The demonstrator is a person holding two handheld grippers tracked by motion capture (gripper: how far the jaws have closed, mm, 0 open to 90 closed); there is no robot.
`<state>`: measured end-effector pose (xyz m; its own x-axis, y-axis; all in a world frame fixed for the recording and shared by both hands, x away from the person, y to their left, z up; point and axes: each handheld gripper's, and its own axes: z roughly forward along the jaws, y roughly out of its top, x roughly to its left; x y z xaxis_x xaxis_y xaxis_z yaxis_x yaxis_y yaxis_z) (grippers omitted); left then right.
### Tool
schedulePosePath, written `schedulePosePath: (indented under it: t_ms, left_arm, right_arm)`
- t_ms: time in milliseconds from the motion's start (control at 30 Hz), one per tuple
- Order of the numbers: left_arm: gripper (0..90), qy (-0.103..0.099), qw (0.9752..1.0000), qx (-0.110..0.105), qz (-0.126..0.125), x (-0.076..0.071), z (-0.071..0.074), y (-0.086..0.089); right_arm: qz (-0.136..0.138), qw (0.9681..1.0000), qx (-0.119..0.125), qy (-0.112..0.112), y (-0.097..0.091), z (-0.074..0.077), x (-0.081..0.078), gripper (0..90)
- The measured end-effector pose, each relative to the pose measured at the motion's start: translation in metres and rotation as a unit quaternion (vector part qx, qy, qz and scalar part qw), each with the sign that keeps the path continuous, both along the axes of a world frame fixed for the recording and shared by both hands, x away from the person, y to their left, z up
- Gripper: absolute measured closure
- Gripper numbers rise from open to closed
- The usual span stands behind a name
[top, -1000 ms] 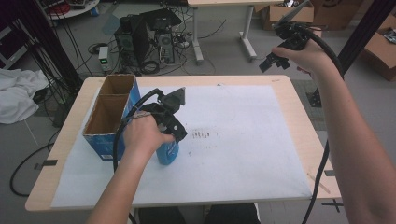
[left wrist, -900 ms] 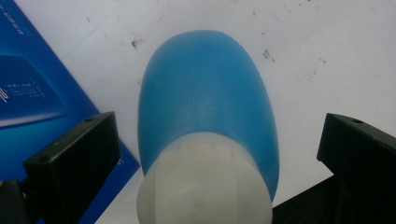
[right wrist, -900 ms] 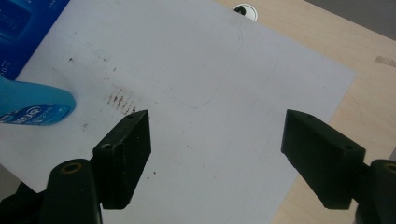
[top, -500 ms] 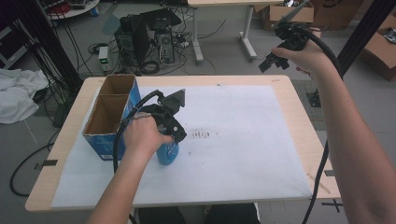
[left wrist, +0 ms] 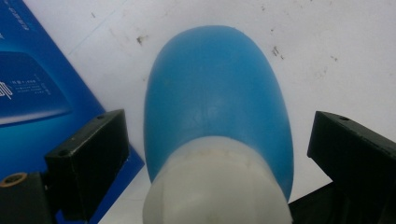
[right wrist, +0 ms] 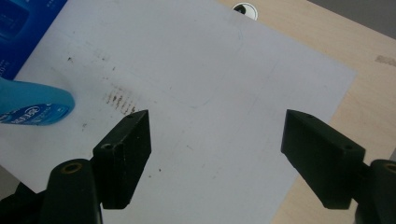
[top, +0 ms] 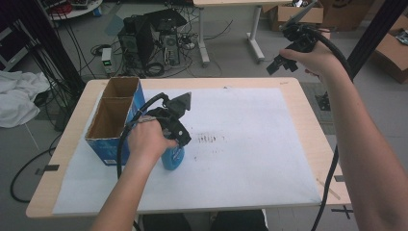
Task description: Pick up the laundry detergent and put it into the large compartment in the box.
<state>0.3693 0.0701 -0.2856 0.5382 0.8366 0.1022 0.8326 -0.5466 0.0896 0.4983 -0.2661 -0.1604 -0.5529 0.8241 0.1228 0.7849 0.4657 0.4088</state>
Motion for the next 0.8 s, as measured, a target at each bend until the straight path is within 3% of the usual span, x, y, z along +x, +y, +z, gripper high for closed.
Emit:
schedulePosePath:
  t_ms: [800]
  left_arm:
    - [14.2,0.002,1.0,-0.002,0.006,0.002,0.0009,0.0009]
  right_arm:
    - [0.0,1.0,0.001,0.0,-0.001,-0.001,0.0006,24.7]
